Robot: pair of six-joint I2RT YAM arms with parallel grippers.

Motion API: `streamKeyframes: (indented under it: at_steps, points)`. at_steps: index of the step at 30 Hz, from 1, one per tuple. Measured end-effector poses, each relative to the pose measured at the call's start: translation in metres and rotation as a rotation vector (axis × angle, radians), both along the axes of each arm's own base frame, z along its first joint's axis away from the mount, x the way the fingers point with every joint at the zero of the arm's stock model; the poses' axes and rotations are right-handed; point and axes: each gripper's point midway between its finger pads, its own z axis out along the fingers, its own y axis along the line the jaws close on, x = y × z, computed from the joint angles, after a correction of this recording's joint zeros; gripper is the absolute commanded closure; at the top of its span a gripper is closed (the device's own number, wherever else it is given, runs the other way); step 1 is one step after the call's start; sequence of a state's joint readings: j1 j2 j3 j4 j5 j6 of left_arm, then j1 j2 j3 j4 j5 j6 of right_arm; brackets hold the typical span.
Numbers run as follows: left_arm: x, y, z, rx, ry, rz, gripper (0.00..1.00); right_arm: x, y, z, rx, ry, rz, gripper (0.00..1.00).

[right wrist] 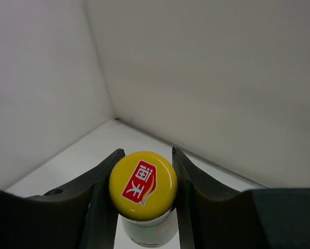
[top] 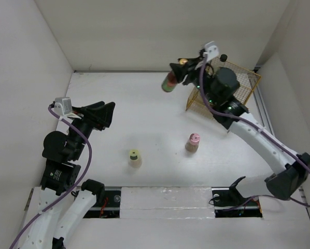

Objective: Organize the condiment bottles

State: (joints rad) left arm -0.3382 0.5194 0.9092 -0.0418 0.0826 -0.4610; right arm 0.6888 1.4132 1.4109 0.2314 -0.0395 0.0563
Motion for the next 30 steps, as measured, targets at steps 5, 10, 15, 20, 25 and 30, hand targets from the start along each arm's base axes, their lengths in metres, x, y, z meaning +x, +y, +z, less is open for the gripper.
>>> streamKeyframes:
  at_steps: [5,10,15,20,25,30]
  points:
    - [-0.001,-0.003,0.0,0.004,0.0,-0.019,0.49,0.021,-0.089,0.01,-0.001,-0.012,-0.218,0.86]
    - [0.001,-0.006,-0.002,0.008,0.007,-0.028,0.49,0.054,-0.141,-0.048,-0.099,0.129,-0.334,0.86]
    - [0.005,-0.008,-0.005,0.013,0.017,-0.033,0.49,0.082,-0.18,-0.101,-0.17,0.268,-0.413,0.87]
    - [0.006,-0.009,-0.006,0.015,0.022,-0.036,0.49,0.101,-0.193,-0.133,-0.197,0.336,-0.436,0.88]
    - [0.006,-0.009,-0.006,0.015,0.023,-0.037,0.49,0.119,-0.196,-0.153,-0.198,0.36,-0.445,0.88]
    - [0.006,-0.009,-0.006,0.015,0.023,-0.037,0.49,0.127,-0.199,-0.156,-0.156,0.302,-0.48,0.88]
